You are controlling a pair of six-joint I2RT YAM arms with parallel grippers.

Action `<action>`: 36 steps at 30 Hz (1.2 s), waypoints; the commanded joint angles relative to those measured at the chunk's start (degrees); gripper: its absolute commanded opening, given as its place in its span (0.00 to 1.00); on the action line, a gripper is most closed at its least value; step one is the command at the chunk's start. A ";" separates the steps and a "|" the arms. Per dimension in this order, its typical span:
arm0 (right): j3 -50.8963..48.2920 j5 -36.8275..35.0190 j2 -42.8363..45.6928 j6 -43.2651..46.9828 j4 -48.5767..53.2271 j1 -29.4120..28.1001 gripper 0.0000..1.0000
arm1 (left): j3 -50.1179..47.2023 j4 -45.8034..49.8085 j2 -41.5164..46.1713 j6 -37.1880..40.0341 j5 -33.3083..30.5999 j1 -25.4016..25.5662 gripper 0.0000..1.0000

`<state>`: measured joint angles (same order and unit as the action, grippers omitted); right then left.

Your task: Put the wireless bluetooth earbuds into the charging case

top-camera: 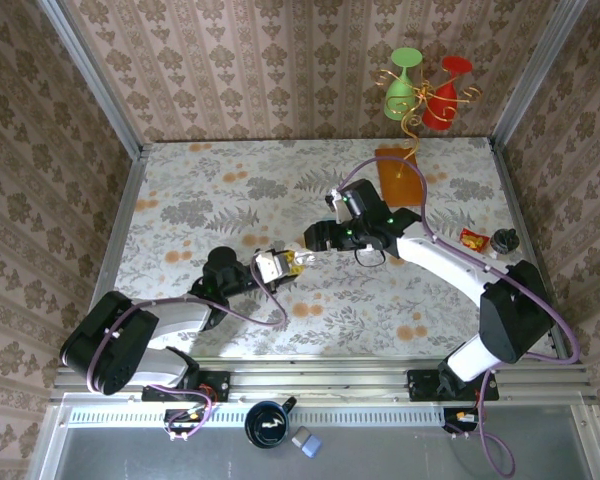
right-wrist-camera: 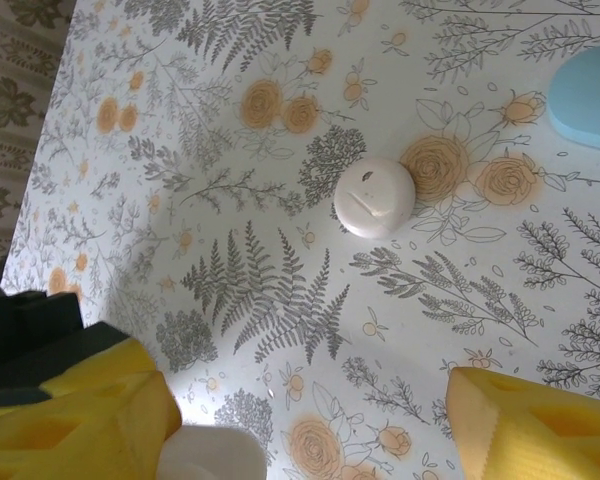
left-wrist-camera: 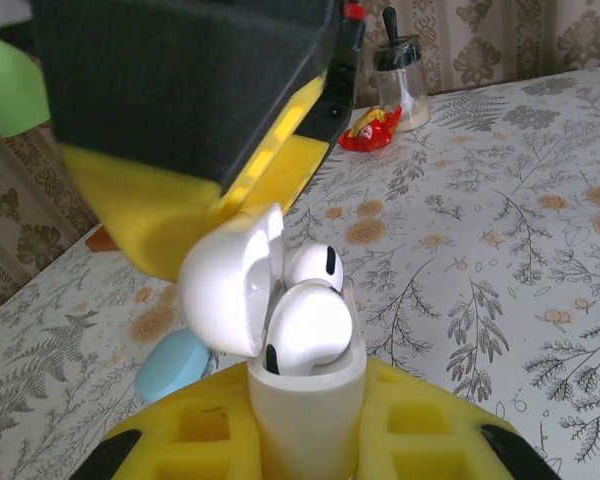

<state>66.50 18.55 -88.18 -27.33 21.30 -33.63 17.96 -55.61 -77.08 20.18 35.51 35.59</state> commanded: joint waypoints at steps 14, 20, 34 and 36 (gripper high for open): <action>-16.08 7.83 21.94 22.57 -11.90 -0.56 0.73 | 1.28 8.71 6.86 -0.12 12.70 -1.05 0.00; -20.29 9.71 30.02 43.10 -11.23 -2.21 0.69 | 3.53 24.67 13.60 5.31 14.46 -0.97 0.00; -13.02 3.56 17.88 64.15 -5.38 -11.33 0.55 | 5.51 33.20 17.44 9.26 13.59 -0.53 0.00; -12.50 4.74 15.62 64.33 -5.72 -11.40 0.53 | 5.45 33.03 17.48 9.04 13.55 -0.36 0.00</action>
<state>52.29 23.31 -70.43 33.67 16.49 -44.80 21.78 -23.20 -60.36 27.70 47.62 34.85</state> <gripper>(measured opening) 0.536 0.182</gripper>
